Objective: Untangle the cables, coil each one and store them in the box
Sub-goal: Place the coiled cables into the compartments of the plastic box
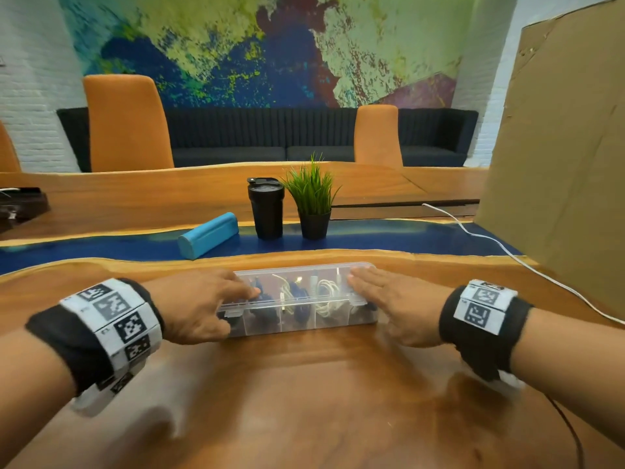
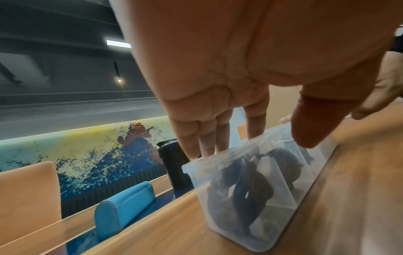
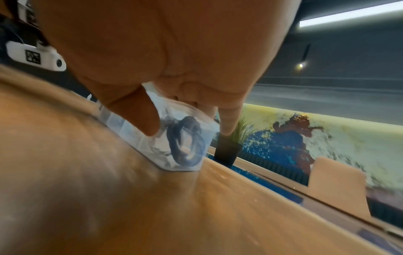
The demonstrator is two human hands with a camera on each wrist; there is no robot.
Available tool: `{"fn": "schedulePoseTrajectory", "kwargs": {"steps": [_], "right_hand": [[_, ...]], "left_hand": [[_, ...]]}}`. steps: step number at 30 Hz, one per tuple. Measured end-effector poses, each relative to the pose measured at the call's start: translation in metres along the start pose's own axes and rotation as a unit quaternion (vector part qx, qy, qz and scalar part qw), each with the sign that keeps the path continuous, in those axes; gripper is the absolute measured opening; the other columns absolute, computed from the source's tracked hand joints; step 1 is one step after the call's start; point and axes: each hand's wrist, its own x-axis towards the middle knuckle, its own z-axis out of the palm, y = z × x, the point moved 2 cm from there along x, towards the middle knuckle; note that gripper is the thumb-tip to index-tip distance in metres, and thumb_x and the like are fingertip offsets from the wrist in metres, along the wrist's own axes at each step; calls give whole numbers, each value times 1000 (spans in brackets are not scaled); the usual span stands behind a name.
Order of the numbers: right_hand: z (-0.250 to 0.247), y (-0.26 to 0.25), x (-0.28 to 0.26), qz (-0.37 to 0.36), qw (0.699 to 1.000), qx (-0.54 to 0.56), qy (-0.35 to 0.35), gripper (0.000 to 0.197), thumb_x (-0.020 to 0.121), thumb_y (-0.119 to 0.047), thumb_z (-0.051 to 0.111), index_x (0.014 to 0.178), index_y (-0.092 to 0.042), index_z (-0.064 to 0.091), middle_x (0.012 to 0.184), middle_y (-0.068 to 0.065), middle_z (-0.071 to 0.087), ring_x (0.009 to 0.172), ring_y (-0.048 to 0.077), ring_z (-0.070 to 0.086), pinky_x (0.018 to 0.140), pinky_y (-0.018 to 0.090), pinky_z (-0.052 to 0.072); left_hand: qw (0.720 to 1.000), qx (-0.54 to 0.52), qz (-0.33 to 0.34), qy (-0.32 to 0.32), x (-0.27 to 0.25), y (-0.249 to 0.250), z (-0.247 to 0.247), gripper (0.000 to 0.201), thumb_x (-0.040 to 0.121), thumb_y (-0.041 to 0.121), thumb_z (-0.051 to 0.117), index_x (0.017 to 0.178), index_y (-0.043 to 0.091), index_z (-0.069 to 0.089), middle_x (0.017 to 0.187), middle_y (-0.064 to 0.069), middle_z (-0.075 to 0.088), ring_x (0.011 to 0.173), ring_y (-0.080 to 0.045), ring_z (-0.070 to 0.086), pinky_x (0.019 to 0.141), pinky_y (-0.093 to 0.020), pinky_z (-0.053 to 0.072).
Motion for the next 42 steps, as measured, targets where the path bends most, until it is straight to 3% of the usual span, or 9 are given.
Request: {"fn": "schedulePoseTrajectory", "kwargs": {"steps": [6,11,14,19,22,26,32,36,42], "right_hand": [[-9,-8,-3,19,996,90,-21,83,92,-7,51,156,-32,4,164,-9,-2,151,12,-1,118,29,3],[-36,-2,3,51,986,155,-14,49,93,-28,59,141,-31,52,151,-8,44,135,16,41,114,33,28],[-45,-2,8,67,988,141,-3,37,90,-37,66,127,-31,65,134,-10,61,118,13,54,106,34,39],[-46,-18,18,87,996,10,26,47,77,-45,77,119,-28,65,109,-8,65,96,14,56,86,33,50],[-46,-31,18,88,993,-77,37,45,77,-47,75,115,-25,61,94,-6,56,86,16,51,70,30,43],[-41,-40,13,83,989,-117,45,39,83,-44,69,114,-24,58,104,4,62,87,23,54,70,31,42],[-36,-46,3,94,989,-101,57,29,86,-38,65,110,-22,58,101,4,62,85,23,55,70,32,46],[-37,-52,-1,109,990,-72,59,41,74,-56,62,100,-25,56,92,-1,60,81,23,56,68,32,49],[-39,-56,-5,126,989,-16,72,29,78,-55,58,91,-30,55,87,-5,61,77,14,55,69,32,53]], "left_hand": [[1000,7,-11,-27,5,-1,-9,61,83,41,47,143,49,43,142,11,48,125,-12,49,108,-36,42],[999,-34,-10,-20,11,-4,-16,42,96,30,50,135,42,56,134,7,57,112,-12,56,101,-32,46],[998,-32,-44,-13,20,-3,-22,41,90,44,64,131,40,61,124,11,63,109,-12,58,100,-36,48],[998,16,-67,-12,30,7,-26,58,77,52,78,129,30,64,109,9,67,100,-16,61,89,-34,52],[994,49,-93,30,31,12,-22,55,73,50,81,122,29,68,108,6,69,100,-18,62,82,-30,51],[989,82,-115,39,33,21,-15,53,75,48,79,122,27,66,114,0,67,104,-24,63,86,-34,55],[988,98,-115,43,25,31,-13,46,78,48,75,117,24,68,110,-2,67,98,-26,64,83,-36,56],[990,68,-121,36,17,34,-17,46,79,53,71,115,25,68,103,1,68,94,-22,64,79,-34,56],[991,-9,-129,27,11,33,-23,33,73,49,60,92,26,74,88,3,71,83,-19,66,74,-36,60]]}}
